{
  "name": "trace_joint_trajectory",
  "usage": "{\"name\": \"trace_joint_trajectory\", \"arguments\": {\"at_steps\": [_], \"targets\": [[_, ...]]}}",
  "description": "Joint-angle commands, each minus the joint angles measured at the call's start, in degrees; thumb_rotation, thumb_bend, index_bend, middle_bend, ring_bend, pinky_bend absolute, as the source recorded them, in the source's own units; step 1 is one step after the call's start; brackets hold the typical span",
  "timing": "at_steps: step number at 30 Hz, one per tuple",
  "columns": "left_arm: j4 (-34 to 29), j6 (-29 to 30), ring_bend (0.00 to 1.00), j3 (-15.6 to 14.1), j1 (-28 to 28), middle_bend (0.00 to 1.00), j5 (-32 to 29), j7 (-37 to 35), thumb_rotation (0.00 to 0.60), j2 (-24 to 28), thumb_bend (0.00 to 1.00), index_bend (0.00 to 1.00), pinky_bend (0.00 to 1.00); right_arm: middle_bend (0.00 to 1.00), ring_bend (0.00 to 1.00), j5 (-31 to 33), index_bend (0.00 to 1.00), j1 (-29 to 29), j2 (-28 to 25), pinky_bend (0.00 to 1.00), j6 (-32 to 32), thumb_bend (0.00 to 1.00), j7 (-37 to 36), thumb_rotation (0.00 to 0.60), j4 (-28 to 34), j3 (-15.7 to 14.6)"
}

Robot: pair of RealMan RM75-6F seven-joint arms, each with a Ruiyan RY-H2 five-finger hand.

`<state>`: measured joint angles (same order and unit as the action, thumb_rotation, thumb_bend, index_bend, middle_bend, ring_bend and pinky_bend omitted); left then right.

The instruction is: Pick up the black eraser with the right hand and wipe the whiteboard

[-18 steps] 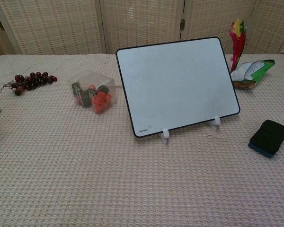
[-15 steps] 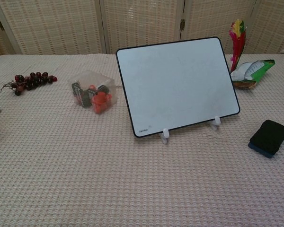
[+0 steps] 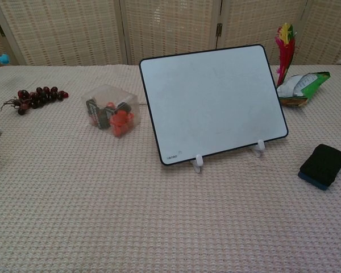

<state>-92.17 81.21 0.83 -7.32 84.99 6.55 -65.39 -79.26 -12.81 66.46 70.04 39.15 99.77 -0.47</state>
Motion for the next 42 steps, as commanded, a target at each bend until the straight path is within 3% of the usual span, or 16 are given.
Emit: {"name": "trace_joint_trajectory", "arguments": {"at_steps": [1, 12, 29, 42], "targets": [[-0.1, 0.2, 0.00, 0.0, 0.1, 0.01, 0.1, -0.1, 0.600, 0.0, 0.34, 0.00, 0.00, 0.00, 0.00, 4.3, 0.00, -3.8, 0.0, 0.00, -5.6, 0.37, 4.2, 0.600, 1.2, 1.1], [0.3, -0.8, 0.00, 0.2, -0.2, 0.01, -0.8, 0.1, 0.600, -0.1, 0.34, 0.00, 0.00, 0.00, 0.00, 6.9, 0.03, -6.3, 1.3, 0.00, -6.7, 0.37, 8.7, 0.600, 2.3, 0.8], [0.2, -0.1, 0.00, 0.1, 0.1, 0.02, -0.2, -0.3, 0.600, 0.0, 0.34, 0.00, 0.00, 0.00, 0.00, 12.9, 0.20, -12.0, 9.3, 0.00, -10.8, 0.37, 14.6, 0.600, -4.7, 0.9], [0.2, -0.3, 0.00, 0.0, 0.1, 0.01, -0.2, -0.3, 0.600, 0.0, 0.34, 0.00, 0.00, 0.00, 0.00, 13.6, 0.30, -13.8, 14.4, 0.00, -10.3, 0.37, 13.1, 0.600, -11.6, 0.8]]}}
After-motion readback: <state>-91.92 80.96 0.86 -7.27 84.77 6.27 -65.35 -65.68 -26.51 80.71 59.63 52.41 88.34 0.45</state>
